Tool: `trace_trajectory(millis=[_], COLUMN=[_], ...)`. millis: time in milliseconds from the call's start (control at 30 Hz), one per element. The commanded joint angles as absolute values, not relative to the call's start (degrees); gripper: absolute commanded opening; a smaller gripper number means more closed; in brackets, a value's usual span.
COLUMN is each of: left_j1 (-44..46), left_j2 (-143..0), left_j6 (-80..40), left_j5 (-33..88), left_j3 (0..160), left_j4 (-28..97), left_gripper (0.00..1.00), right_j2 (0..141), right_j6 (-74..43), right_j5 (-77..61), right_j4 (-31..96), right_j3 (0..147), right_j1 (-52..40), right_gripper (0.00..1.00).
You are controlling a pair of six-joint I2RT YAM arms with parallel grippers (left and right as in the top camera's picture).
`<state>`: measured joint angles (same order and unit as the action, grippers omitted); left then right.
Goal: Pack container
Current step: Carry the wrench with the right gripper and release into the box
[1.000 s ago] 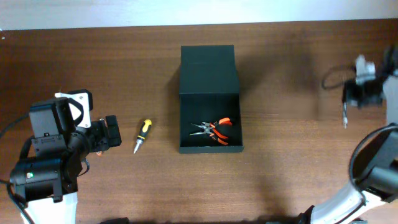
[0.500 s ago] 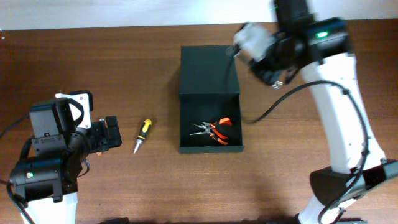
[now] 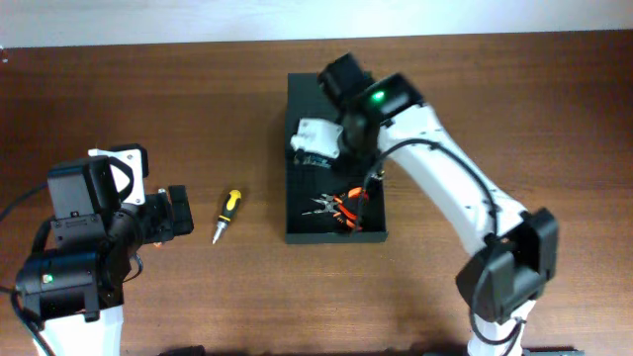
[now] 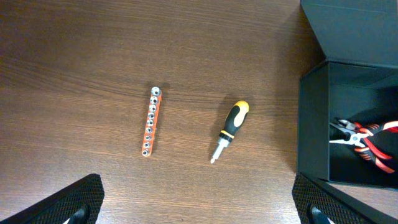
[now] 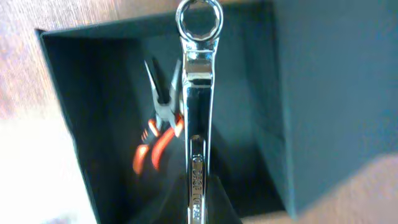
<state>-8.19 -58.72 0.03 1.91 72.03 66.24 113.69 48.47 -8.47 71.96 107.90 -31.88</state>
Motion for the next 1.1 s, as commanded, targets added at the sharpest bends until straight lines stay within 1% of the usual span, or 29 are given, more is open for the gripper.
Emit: trace_trajectory(millis=[0, 333, 567, 600, 633, 667, 700, 733, 800, 900, 967, 1067], left_j1=[-8.43, -8.43, -8.43, -8.43, -8.43, -8.43, -8.43, -8.43, -8.43, -8.43, -8.43, -8.34], left_j2=[-58.81, -58.81, -58.81, -58.81, -58.81, -58.81, -58.81, -58.81, -58.81, -58.81, -58.81, -59.05], left_j6=[0.93, 0.93, 0.91, 0.93, 0.93, 0.93, 0.93, 0.93, 0.93, 0.97, 4.16, 6.26], left_j5=[1.74, 1.74, 1.76, 1.76, 1.76, 1.76, 1.76, 1.76, 1.76, 1.78, 3.07, 3.88], left_j3=[72.97, 72.97, 72.97, 72.97, 72.97, 72.97, 72.97, 72.97, 72.97, 72.97, 72.99, 73.45], left_j4=[66.15, 66.3, 66.3, 66.3, 66.3, 66.3, 66.32, 66.35, 66.48, 66.5, 66.54, 67.22], left_gripper=[0.99, 0.99, 0.99, 0.99, 0.99, 0.99, 0.99, 0.99, 0.99, 0.99, 0.99, 0.99], right_j2=[114.41, 117.08, 118.63, 118.63, 118.63, 118.63, 118.61, 118.61, 118.52, 117.64, 116.36, 113.97], right_j6=[49.3, 49.25, 49.23, 49.23, 49.23, 49.21, 49.01, 48.6, 47.13, 45.1, 43.9, 39.86], right_j5=[-8.38, -8.43, -8.6, -8.6, -8.58, -8.58, -8.56, -8.54, -8.19, -8.16, -7.99, -5.67], right_j4=[69.56, 61.93, 60.4, 60.38, 60.34, 60.23, 60.2, 60.36, 60.64, 62.33, 64.1, 66.17], right_j3=[105.16, 95.81, 92.29, 92.25, 92.27, 92.27, 92.36, 92.58, 93.56, 97.6, 102.56, 110.83], right_j1=[-33.43, -32.42, -31.75, -31.75, -31.75, -31.75, -31.75, -31.75, -31.75, -31.75, -31.7, -31.24], right_gripper=[0.04, 0.04, 0.04, 0.06, 0.11, 0.28, 0.51, 0.63, 0.72, 0.88, 1.0, 0.99])
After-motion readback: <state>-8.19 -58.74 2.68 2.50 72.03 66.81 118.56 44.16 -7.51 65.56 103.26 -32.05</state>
